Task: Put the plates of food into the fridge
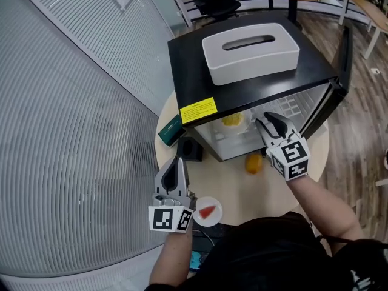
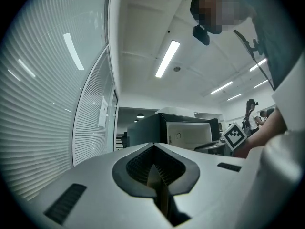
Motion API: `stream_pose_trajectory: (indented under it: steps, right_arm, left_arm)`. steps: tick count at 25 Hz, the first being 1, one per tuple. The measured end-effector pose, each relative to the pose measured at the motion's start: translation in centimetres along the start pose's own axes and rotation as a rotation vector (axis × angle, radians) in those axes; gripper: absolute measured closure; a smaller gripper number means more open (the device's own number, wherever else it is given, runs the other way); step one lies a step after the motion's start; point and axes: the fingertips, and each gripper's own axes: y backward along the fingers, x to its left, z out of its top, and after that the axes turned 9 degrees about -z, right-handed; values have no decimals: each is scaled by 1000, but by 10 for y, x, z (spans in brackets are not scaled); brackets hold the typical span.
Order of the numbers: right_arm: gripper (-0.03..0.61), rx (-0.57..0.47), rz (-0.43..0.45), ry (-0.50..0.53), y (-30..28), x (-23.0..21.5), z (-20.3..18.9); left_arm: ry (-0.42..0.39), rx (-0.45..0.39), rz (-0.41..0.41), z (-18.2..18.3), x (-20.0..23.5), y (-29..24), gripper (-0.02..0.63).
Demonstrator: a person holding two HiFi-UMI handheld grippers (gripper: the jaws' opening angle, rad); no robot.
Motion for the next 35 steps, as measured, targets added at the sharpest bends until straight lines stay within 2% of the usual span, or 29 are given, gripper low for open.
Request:
stream_pose_trajectory:
  steps: [5, 9, 17, 19, 21, 24, 35]
  right_arm:
    - [459, 36, 20, 4, 24, 12, -26]
    - [459, 72, 31, -15, 37, 19, -52]
    - [456, 175, 134, -11, 55, 47, -110]
    - [427, 198, 157, -4, 54, 53, -125]
    - [366, 224, 172, -1, 51, 55, -140]
    - [310, 254, 188, 0, 46, 57, -157]
    - [299, 370, 242, 41, 30, 77, -223]
  left_arm:
    - [7, -11, -16, 0, -11, 4, 609]
    - [-2, 13, -34, -11, -21, 6, 609]
    - [6, 48, -49, -30, -33, 6, 607]
    - [3, 58, -51, -34, -33, 4, 608]
    - [4, 67, -49, -39, -32, 4, 608]
    - [9, 82, -41, -47, -29, 4, 607]
    - [34, 164, -52, -93, -37, -8, 607]
